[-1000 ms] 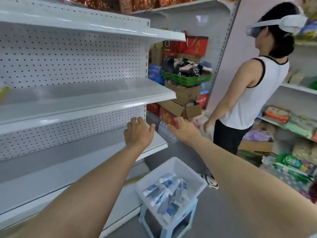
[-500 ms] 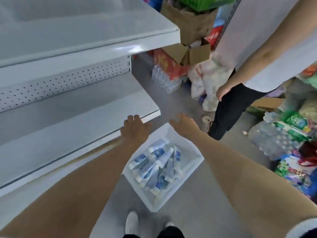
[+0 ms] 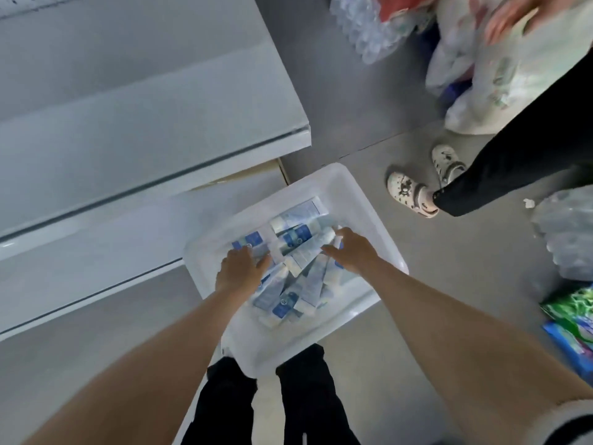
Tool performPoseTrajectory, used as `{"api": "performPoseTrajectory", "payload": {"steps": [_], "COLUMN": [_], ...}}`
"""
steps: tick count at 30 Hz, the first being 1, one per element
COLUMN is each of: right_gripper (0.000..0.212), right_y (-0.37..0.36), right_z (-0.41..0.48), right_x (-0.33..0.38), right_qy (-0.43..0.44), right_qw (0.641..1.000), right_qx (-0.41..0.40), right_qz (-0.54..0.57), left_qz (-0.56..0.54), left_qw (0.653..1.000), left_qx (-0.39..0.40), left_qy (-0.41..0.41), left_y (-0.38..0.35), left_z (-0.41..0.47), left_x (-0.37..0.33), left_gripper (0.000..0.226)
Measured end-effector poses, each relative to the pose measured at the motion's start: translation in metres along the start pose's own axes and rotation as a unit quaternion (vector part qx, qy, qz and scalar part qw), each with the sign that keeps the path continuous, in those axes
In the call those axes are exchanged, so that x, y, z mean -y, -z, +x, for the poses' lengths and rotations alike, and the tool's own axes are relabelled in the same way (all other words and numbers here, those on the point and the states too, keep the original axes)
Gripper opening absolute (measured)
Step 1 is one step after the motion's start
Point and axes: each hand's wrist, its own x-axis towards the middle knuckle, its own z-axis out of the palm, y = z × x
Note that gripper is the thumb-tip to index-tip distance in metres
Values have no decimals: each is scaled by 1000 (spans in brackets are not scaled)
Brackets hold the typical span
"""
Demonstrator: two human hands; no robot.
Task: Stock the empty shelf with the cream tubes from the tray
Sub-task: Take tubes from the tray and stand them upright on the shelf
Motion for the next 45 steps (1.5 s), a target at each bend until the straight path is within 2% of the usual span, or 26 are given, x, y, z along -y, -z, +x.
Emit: {"api": "performPoseTrajectory", "payload": {"steps": [5,7,10,14,18,20,22,23,25,28,29,32,35,39,41,45], "right_gripper": [68,65,62,75,72,63,53,50,44,35,33,30,32,35,28,35], "right_y": [-22,-33,-49,-66,-74,-72,-68,-66,-62,-59,-58,-62,-72,-102,-120,-144], "right_z": [37,46,54,56,53,48,37,30,11,-20,-29,-62,-99,-156,-183,-243], "right_x": [-31,-37,-44,-49,-52,-52,-50,-48,-40,-24,-18,1,25,70,101,179], "right_qy": [-45,-50,-71,-140,-157,-165,-172,-170,-153,-132,-125,-98,-65,6,50,147], "right_qw": [997,996,995,983,977,963,933,918,889,846,833,795,784,749,742,741], "right_qx": [54,64,64,39,12,16,44,69,123,160,168,191,204,233,246,273], "right_qz": [-31,-24,-2,109,146,213,313,352,413,490,512,567,583,620,622,595], "left_qz": [4,-55,-15,57,63,30,-38,-105,-267,-421,-450,-520,-560,-668,-693,-714], "left_qw": [998,996,998,996,994,992,987,978,936,870,856,823,803,729,712,697], "left_qx": [15,21,4,-13,11,52,91,97,113,142,144,125,105,79,70,64], "left_qy": [58,66,56,63,86,109,129,150,198,215,208,188,174,128,91,21], "left_y": [-33,-40,-45,-55,-58,-57,-54,-55,-54,-55,-54,-41,-16,32,62,128], "left_z": [15,15,16,17,15,12,6,3,-10,-33,-41,-65,-93,-138,-165,-223], "left_x": [26,29,32,38,39,37,33,32,29,34,36,37,46,92,123,183], "left_gripper": [49,37,39,47,48,54,55,50,45,67,69,50,36,13,12,15]}}
